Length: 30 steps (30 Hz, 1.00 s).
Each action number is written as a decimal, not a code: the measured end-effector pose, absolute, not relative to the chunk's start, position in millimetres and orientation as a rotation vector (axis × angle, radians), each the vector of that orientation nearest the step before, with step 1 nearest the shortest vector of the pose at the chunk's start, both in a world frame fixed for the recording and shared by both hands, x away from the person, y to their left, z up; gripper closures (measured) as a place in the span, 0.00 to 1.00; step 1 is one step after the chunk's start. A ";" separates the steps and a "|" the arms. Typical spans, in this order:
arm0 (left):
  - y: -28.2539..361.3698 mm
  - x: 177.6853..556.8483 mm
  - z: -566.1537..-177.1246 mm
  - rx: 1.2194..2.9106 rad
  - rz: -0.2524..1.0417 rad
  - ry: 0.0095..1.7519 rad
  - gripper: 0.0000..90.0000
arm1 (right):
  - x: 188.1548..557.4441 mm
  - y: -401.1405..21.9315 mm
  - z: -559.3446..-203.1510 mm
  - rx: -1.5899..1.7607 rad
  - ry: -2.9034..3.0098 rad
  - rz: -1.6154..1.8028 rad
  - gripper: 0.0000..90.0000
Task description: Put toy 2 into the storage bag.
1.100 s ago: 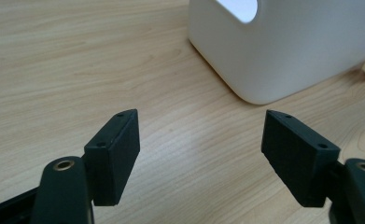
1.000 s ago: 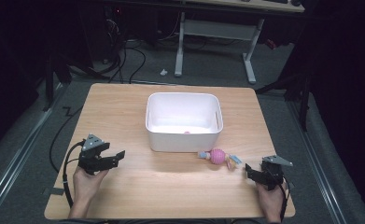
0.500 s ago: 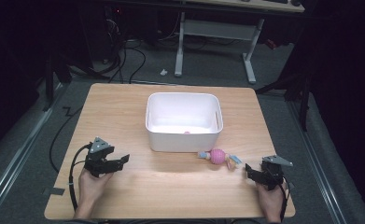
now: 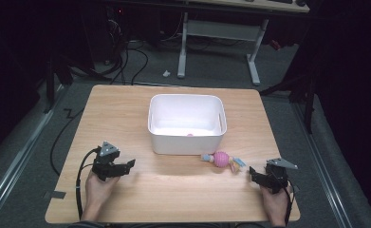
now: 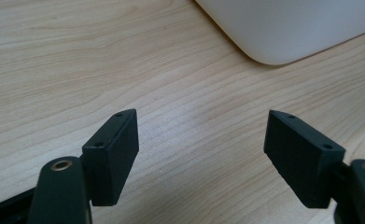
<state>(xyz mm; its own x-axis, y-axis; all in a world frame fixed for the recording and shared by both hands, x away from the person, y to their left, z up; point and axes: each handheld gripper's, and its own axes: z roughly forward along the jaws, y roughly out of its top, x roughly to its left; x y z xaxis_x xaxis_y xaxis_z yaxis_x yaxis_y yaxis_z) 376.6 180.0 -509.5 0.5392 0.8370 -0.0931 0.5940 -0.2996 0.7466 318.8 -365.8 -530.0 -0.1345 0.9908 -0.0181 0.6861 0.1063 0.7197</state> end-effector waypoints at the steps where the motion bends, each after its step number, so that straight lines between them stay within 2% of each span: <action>1: 179.1 377.0 -510.7 2.019 0.413 1.155 0.30 | 318.8 -365.9 -529.9 1.630 1.880 0.781 0.28; 30: 165.3 388.1 -534.1 2.072 0.491 1.174 0.31 | 319.0 -365.9 -529.9 1.629 1.882 0.782 0.28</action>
<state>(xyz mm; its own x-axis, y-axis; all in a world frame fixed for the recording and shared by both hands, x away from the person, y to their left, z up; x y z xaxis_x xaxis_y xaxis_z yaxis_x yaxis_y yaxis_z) 388.1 165.3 -534.1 0.5184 0.8551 -0.0124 0.5919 -0.3483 0.7269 319.0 -365.9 -529.9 -0.1355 0.9906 -0.0180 0.6860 0.1069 0.7197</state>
